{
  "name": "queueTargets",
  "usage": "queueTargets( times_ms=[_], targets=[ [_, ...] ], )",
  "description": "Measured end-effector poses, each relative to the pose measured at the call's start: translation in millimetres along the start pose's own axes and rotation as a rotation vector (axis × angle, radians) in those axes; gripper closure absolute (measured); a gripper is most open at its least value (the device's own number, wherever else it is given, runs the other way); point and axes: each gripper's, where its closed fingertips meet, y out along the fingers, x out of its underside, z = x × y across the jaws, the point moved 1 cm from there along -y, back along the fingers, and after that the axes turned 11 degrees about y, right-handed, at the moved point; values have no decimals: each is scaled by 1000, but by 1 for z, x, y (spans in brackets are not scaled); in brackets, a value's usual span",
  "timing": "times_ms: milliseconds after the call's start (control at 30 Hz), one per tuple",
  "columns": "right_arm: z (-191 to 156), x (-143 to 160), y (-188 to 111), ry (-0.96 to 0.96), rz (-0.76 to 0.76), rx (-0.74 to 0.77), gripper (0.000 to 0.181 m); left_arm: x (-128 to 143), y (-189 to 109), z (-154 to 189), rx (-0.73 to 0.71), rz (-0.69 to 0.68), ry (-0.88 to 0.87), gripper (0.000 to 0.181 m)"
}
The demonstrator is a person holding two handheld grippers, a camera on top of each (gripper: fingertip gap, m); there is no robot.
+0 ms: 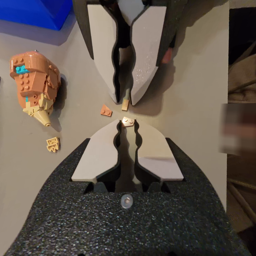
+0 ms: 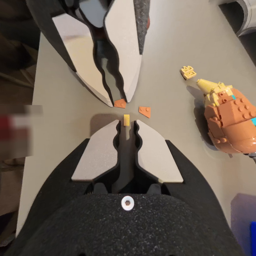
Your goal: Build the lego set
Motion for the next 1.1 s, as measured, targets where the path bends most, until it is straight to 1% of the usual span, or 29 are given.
queueTargets(
  times_ms=[133, 233, 333, 367, 633, 767, 867, 967, 1100],
  targets=[
    [-3, -2, 2, -29, -29, 17, 169, -1, 1, 0, 16, 14, 2, 164],
    [-3, -3, 4, -16, -43, 25, 173, -3, 2, 0, 28, 36, -9, 166],
    [-2, -4, 5, -5, -49, 17, 173, -3, 1, 0, 35, 55, -13, 177],
    [-2, -5, 5, 0, -46, 15, 174, -3, 1, -1, 33, 56, -19, 177],
    [1, -3, 3, 29, -16, 2, 174, 0, -4, -4, 0, 69, -46, 161],
    [1, -5, 4, 29, -5, -14, 174, 4, -1, -10, 4, 29, -73, 154],
    [2, -5, 3, 36, 5, -21, 173, 4, 1, -8, 56, 27, -57, 149],
    [3, -4, 1, 45, 13, -19, 173, 4, 2, -7, 99, 40, -70, 150],
    [3, -4, 2, 41, 13, -20, 173, 3, 4, -9, 107, 40, -65, 153]
  ],
)
